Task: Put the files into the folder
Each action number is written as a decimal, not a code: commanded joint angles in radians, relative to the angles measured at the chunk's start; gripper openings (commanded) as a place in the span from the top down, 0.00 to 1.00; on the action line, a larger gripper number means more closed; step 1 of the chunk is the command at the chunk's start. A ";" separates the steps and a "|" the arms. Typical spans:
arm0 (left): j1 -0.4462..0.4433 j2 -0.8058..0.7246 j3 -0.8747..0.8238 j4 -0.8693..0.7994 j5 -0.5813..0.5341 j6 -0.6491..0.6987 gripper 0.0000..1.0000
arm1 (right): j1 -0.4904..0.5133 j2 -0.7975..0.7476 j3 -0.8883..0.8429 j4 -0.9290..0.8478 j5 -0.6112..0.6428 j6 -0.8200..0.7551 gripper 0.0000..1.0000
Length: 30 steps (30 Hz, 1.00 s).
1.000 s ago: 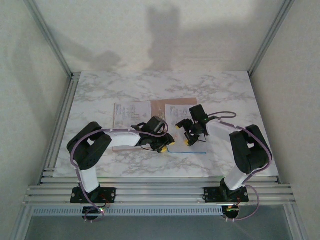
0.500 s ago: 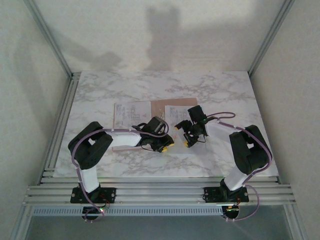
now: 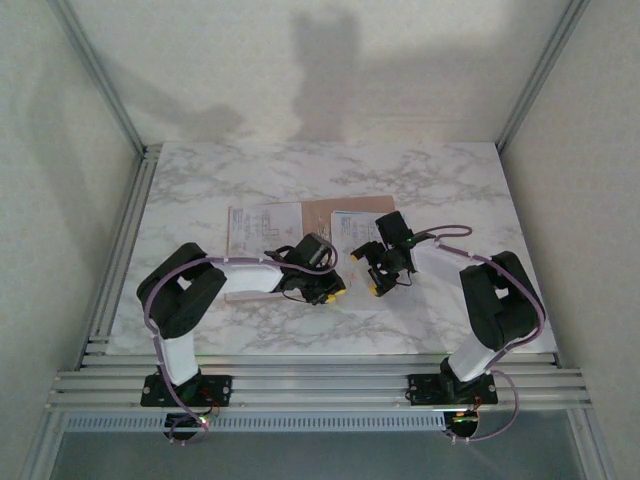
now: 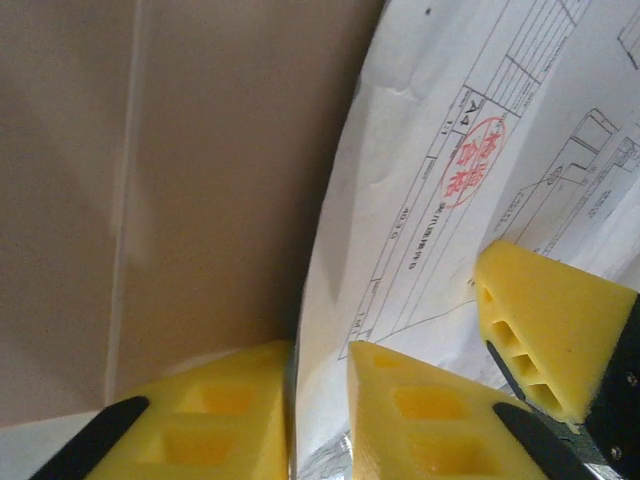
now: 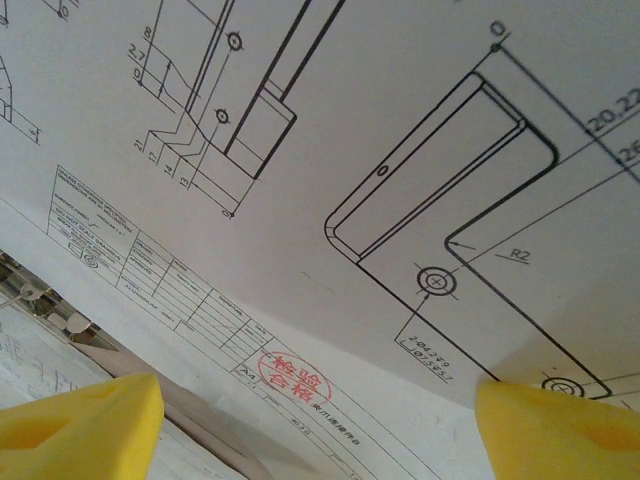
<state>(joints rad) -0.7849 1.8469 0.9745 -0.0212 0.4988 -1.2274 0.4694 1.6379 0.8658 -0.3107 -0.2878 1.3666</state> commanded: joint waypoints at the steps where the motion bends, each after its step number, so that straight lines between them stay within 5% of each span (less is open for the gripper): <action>1: -0.010 0.015 0.027 -0.029 -0.006 0.012 0.83 | 0.008 0.027 -0.001 -0.083 0.050 0.006 0.16; 4: -0.010 0.014 0.030 -0.037 -0.009 0.015 0.84 | 0.007 0.040 0.013 -0.076 0.038 0.004 0.15; 9: -0.008 0.010 0.043 -0.055 -0.018 0.024 1.00 | 0.008 -0.012 0.034 -0.109 0.070 -0.023 0.12; 21: 0.022 -0.002 0.074 -0.072 -0.018 0.025 1.00 | -0.107 -0.138 0.163 -0.266 0.130 -0.274 0.09; 30: 0.071 0.009 0.073 -0.050 -0.024 0.025 1.00 | -0.116 -0.189 0.145 -0.261 0.133 -0.316 0.10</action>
<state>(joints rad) -0.7261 1.8469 1.0286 -0.0643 0.4976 -1.2083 0.3538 1.4738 1.0107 -0.5430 -0.1753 1.0859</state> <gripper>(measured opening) 0.035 0.902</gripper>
